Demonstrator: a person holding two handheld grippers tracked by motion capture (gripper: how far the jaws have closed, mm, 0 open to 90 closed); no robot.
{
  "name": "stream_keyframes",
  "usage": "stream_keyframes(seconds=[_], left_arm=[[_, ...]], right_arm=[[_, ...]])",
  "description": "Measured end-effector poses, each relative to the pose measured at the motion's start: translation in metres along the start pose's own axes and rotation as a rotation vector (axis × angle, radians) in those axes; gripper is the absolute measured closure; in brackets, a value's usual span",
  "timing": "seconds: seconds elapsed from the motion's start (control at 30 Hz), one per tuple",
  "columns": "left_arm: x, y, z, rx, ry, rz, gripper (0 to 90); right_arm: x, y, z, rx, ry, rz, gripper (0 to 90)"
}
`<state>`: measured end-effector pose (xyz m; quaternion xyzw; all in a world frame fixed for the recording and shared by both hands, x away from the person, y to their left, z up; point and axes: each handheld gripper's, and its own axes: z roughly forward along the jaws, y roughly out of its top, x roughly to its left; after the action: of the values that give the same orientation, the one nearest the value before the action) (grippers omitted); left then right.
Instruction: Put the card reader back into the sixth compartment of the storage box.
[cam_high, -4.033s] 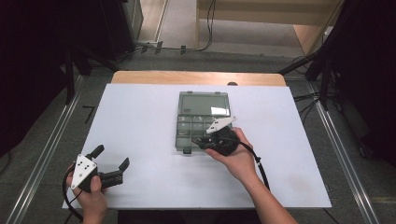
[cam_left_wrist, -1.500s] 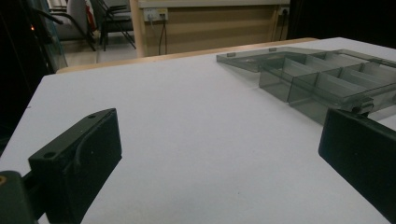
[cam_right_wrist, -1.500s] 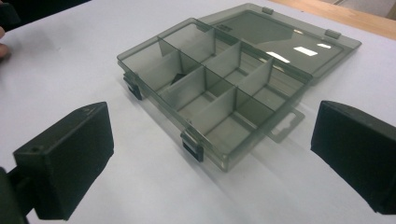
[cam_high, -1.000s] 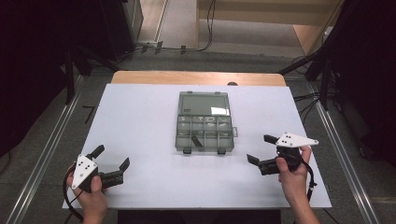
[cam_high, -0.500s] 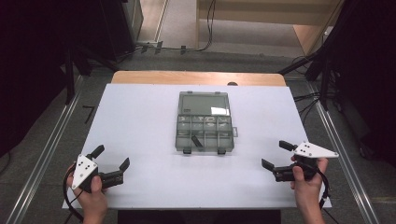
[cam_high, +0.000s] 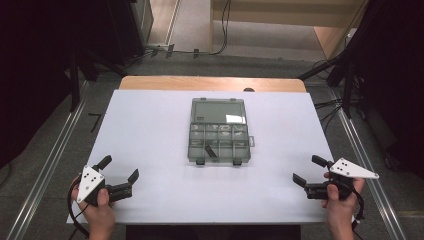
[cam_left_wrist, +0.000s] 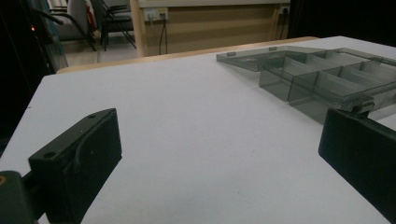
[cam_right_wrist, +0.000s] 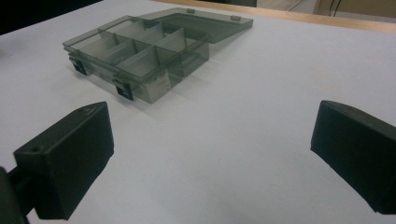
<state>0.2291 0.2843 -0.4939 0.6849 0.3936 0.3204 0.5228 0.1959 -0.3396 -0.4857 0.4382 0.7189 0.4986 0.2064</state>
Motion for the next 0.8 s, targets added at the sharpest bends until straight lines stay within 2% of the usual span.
stream_keyframes(seconds=[0.2, 0.3, 0.53, 0.7, 0.8], left_arm=[[0.000, 0.000, 0.000, -0.001, -0.002, 0.000, 0.0], [0.000, 0.000, 0.000, -0.001, -0.003, 0.000, 0.0], [-0.001, 0.000, 0.000, 0.002, -0.009, 0.004, 0.0], [-0.001, 0.000, 0.000, 0.002, -0.009, 0.004, 0.0], [-0.001, 0.000, 0.000, 0.000, -0.011, 0.002, 0.0]], right_arm=[[-0.007, -0.008, -0.005, -0.026, -0.003, 0.013, 0.0], [-0.009, -0.010, -0.008, -0.047, -0.005, 0.002, 0.0], [-0.017, -0.019, -0.013, -0.105, -0.019, 0.041, 0.0], [-0.023, -0.027, -0.014, -0.133, -0.021, 0.024, 0.0], [-0.027, -0.030, -0.016, -0.148, -0.022, 0.031, 0.0]])
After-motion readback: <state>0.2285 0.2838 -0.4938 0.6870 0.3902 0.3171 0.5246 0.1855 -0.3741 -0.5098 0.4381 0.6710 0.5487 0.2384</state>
